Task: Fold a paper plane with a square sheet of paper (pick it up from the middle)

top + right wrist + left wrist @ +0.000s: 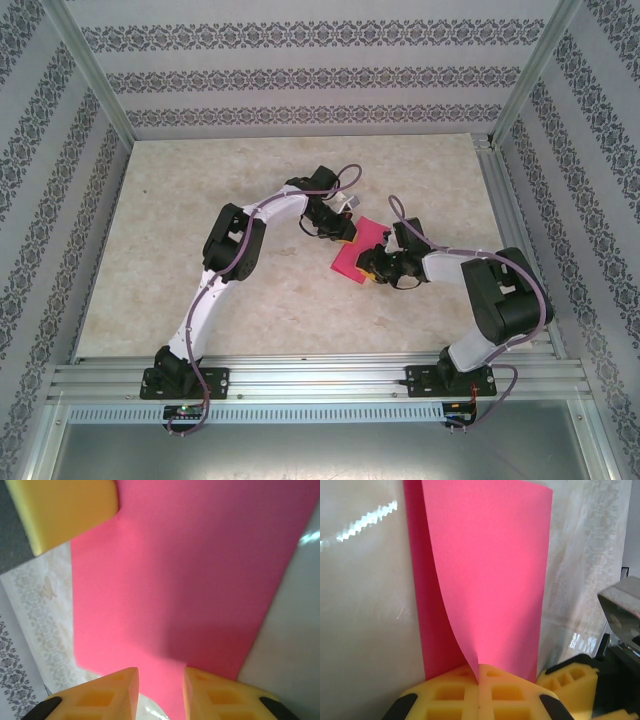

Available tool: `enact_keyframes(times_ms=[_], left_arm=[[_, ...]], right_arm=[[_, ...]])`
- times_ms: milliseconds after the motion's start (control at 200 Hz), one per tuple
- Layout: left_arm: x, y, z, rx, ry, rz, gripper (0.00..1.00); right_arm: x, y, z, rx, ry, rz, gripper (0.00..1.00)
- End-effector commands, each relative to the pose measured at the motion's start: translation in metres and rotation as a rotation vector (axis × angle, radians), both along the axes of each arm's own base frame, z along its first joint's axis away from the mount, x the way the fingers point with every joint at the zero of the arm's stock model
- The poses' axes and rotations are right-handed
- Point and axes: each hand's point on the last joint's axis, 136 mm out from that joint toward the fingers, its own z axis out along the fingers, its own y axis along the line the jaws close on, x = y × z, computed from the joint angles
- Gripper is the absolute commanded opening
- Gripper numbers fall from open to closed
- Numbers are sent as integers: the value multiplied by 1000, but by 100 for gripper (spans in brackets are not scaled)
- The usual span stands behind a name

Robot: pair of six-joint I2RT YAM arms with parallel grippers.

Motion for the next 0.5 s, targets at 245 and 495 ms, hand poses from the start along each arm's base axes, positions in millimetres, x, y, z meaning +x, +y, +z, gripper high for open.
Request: enact_keyframes(times_ms=[245,495], left_arm=[[-11,15,-46,128,55,14,7],[-11,15,-46,130,55,11,7]], right_arm=[[-14,9,-12,-18,20,3,30],[-18,13,-16,17,29,5,30]])
